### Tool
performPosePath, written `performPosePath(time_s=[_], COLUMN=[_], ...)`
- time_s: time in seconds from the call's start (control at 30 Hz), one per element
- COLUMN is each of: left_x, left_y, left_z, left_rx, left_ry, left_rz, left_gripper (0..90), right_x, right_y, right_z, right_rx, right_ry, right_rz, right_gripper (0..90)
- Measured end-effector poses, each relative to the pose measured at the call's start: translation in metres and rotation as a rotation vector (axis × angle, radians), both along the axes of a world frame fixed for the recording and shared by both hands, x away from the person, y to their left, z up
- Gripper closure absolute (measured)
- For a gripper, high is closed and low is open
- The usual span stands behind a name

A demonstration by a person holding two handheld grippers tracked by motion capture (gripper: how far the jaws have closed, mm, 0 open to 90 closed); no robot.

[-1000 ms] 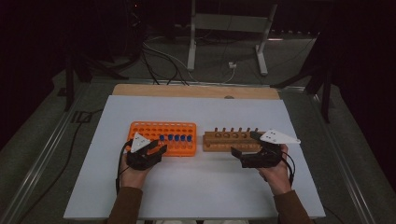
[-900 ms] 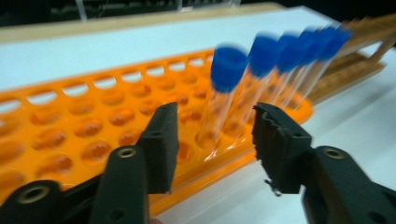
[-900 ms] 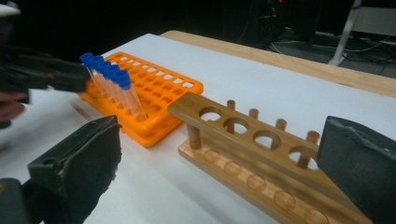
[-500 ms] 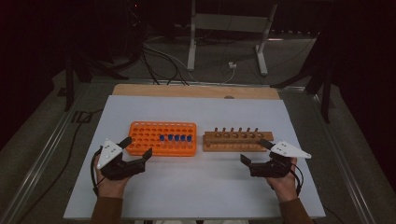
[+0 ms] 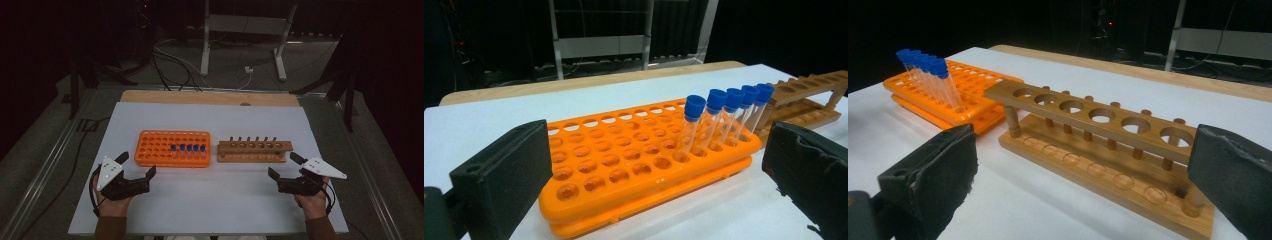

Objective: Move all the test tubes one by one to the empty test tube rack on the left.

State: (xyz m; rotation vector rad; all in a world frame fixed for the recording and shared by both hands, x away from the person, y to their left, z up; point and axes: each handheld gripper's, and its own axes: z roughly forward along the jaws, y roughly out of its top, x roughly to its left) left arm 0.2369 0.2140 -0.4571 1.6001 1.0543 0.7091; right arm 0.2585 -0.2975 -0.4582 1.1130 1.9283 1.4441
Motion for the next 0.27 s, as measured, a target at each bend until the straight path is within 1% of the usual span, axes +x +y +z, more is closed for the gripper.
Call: performPosePath(time_s=[0.17, 0.27], left_x=[-0.0008, -0.0014], left_y=[0.0055, 0.0070], left_z=[-0.0015, -0.0019], left_rx=[-0.017, -0.028], left_ry=[-0.004, -0.004], left_rz=[0.022, 0.027], left_gripper=[0.7, 0.7], right_x=[-0.0025, -0.0024], right_y=[-0.0022, -0.0017], right_z=[-0.0023, -0.0039], right_rx=[0.004, -0.003], right_ry=[-0.002, 0.003], right_rz=[-0.009, -0.012], right_gripper=[0.2, 0.2])
